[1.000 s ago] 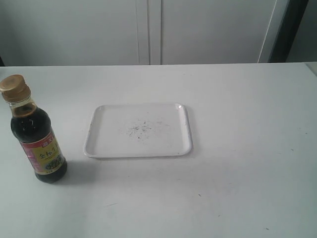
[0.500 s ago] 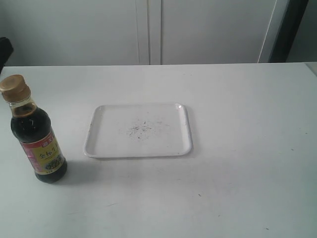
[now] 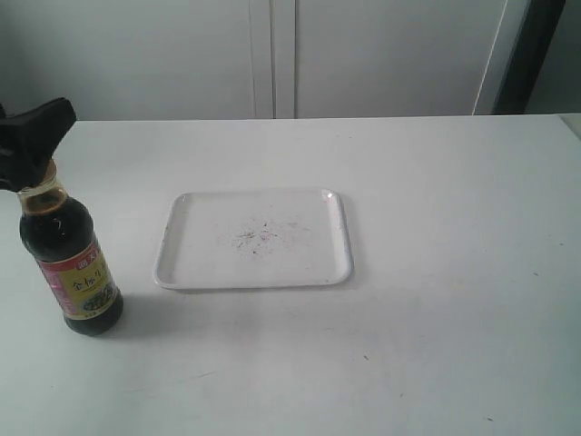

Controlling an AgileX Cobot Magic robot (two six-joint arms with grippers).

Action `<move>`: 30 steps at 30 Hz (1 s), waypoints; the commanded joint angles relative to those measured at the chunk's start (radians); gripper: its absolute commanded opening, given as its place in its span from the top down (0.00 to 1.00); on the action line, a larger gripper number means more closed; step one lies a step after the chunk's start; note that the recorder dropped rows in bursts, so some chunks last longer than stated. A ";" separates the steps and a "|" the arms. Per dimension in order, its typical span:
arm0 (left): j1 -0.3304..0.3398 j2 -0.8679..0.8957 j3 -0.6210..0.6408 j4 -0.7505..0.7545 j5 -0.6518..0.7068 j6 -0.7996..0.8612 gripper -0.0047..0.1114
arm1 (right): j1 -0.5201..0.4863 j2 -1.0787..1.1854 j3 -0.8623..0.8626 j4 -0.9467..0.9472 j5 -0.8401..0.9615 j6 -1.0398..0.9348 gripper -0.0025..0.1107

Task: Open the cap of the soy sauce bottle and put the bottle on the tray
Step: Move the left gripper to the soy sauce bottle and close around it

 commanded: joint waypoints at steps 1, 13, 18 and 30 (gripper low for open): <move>-0.004 0.074 -0.007 0.016 -0.069 -0.002 0.06 | -0.005 -0.006 0.005 -0.002 -0.006 0.005 0.98; -0.004 0.211 0.000 0.050 -0.144 0.086 0.06 | -0.005 -0.006 0.005 -0.002 -0.006 0.005 0.98; -0.004 0.246 0.057 -0.008 -0.146 0.168 0.06 | -0.005 -0.006 0.005 -0.002 -0.006 0.005 0.98; -0.004 0.408 0.059 0.009 -0.146 0.213 0.06 | -0.005 -0.006 0.005 -0.002 -0.006 0.005 0.98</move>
